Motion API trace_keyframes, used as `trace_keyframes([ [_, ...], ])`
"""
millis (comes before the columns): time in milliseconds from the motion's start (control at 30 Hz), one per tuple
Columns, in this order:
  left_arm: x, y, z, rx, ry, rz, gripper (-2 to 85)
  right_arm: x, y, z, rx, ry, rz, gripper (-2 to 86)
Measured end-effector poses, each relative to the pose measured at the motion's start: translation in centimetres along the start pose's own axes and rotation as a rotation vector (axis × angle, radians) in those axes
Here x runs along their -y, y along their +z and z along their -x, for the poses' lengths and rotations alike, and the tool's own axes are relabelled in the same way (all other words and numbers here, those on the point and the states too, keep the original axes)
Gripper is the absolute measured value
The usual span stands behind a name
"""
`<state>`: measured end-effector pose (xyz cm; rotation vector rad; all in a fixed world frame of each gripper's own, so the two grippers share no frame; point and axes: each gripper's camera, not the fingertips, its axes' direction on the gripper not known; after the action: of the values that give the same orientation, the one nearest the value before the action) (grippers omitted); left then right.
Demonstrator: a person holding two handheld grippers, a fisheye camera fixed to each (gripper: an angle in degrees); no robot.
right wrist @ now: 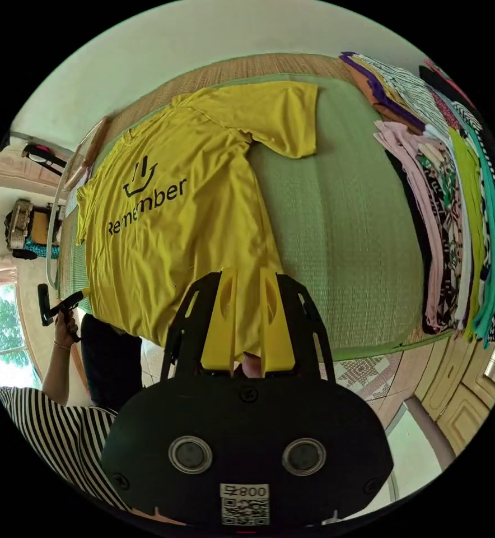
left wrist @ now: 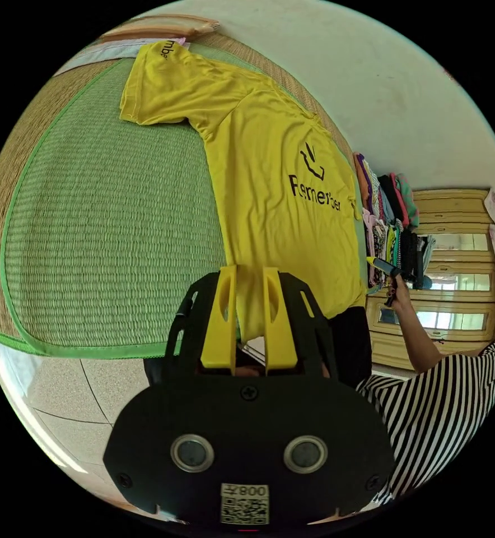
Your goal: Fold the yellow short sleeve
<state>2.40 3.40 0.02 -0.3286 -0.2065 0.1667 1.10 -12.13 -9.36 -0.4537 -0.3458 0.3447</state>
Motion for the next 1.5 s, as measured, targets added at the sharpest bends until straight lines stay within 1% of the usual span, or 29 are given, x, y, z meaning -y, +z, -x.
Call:
trace_keyframes([
  [133, 0.6, -0.3, -0.8, 0.054, -0.04, 0.012, 4.1, -2.8, 2.3, -3.1, -0.007, 0.037, 0.027, 7.5],
  [233, 1.0, -0.8, -1.0, 0.042, -0.069, 0.019, 2.6, -4.1, 4.6, -4.6, 0.028, 0.042, 0.06, 7.4],
  [300, 1.0, -1.6, -1.1, 0.052, -0.086, 0.007, 2.0, -5.0, 5.4, -5.3, 0.055, 0.035, 0.051, 5.6],
  [400, 1.0, -3.6, -1.6, 0.088, -0.097, -0.03, 1.6, -6.1, 6.4, -5.9, 0.053, 0.002, 0.069, 2.0],
  [633, 1.7, -5.4, -2.5, 0.148, -0.133, -0.048, 1.5, -9.1, 8.7, -8.8, 0.09, -0.013, 0.109, 0.6],
  [733, 2.2, -5.1, -2.7, 0.161, -0.144, -0.011, 1.7, -9.7, 10.1, -10.0, 0.129, -0.012, 0.135, 0.4],
  [900, 2.5, -6.1, -2.7, 0.114, -0.187, -0.031, 2.6, -10.1, 11.5, -12.0, 0.182, 0.027, 0.115, 0.3],
  [1033, 2.7, -8.6, -3.0, 0.074, -0.188, -0.125, 3.7, -10.1, 11.2, -13.1, 0.178, 0.06, 0.073, 0.3],
  [1133, 4.0, -9.7, -4.0, 0.064, -0.143, -0.151, 4.1, -8.9, 10.9, -12.3, 0.145, 0.042, 0.038, 0.3],
  [1333, 10.2, -9.5, -5.9, 0.086, -0.068, -0.134, 3.9, -4.1, 10.9, -5.1, 0.105, -0.119, -0.032, 0.2],
  [1500, 15.5, -8.5, -7.6, 0.116, -0.004, -0.102, 3.6, 4.3, 13.6, 1.0, 0.071, -0.262, -0.052, 0.2],
])
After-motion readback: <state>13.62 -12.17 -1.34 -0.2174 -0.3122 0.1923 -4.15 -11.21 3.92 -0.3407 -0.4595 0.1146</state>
